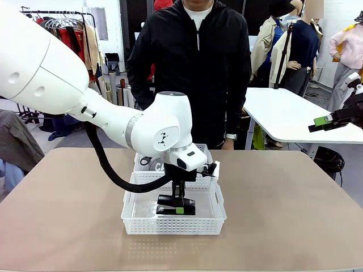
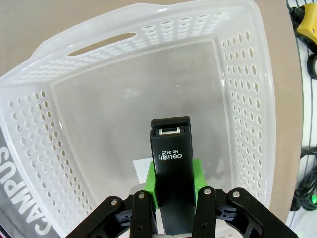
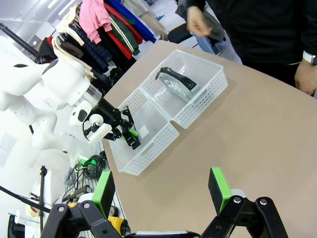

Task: Distribute items into two baskets.
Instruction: Place the picked Stapler into the Organizing basket as instructed by the person.

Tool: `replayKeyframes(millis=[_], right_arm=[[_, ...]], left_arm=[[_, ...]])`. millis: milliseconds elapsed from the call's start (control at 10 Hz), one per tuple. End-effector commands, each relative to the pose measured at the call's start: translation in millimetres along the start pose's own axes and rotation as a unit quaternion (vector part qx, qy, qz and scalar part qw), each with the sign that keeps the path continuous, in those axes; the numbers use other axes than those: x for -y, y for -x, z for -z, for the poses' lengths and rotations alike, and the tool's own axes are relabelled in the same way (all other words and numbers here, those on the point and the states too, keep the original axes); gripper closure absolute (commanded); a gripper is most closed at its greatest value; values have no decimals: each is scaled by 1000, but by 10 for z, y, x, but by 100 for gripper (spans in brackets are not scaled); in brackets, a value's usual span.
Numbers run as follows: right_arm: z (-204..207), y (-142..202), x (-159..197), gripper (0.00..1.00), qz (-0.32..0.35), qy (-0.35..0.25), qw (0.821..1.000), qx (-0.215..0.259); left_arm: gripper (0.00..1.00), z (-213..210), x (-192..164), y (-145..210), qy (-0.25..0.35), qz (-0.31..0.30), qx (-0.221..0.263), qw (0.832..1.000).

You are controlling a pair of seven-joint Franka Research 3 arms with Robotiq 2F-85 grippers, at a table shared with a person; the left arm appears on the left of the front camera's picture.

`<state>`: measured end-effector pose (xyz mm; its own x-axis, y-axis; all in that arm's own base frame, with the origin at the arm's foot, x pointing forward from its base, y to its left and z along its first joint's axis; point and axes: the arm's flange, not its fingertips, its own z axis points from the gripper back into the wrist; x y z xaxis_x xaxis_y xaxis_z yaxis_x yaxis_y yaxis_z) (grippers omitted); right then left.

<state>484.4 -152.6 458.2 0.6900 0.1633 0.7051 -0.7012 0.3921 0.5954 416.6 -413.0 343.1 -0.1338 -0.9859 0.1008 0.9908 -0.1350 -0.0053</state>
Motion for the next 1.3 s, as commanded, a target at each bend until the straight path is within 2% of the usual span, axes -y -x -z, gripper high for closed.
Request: replayKeyframes(millis=[0,100,500,800,1100,1200], right_arm=[[7,-2,-41,0,0,4,1000,2],[7,-2,-41,0,0,4,1000,2],[7,-2,-41,0,0,4,1000,2],[7,-2,-41,0,0,4,1000,2],[7,-2,-41,0,0,4,1000,2],[7,-2,-41,0,0,4,1000,2]], left_arm=[[94,7,34,38,-10,5,0,1000],[81,5,34,44,-10,5,0,1000],[2,-25,25,92,-5,2,2,1000],[0,-245,14,219,-15,-11,-7,1000],[0,-467,37,330,-46,-22,6,999],[0,-513,53,363,-54,1,11,998]])
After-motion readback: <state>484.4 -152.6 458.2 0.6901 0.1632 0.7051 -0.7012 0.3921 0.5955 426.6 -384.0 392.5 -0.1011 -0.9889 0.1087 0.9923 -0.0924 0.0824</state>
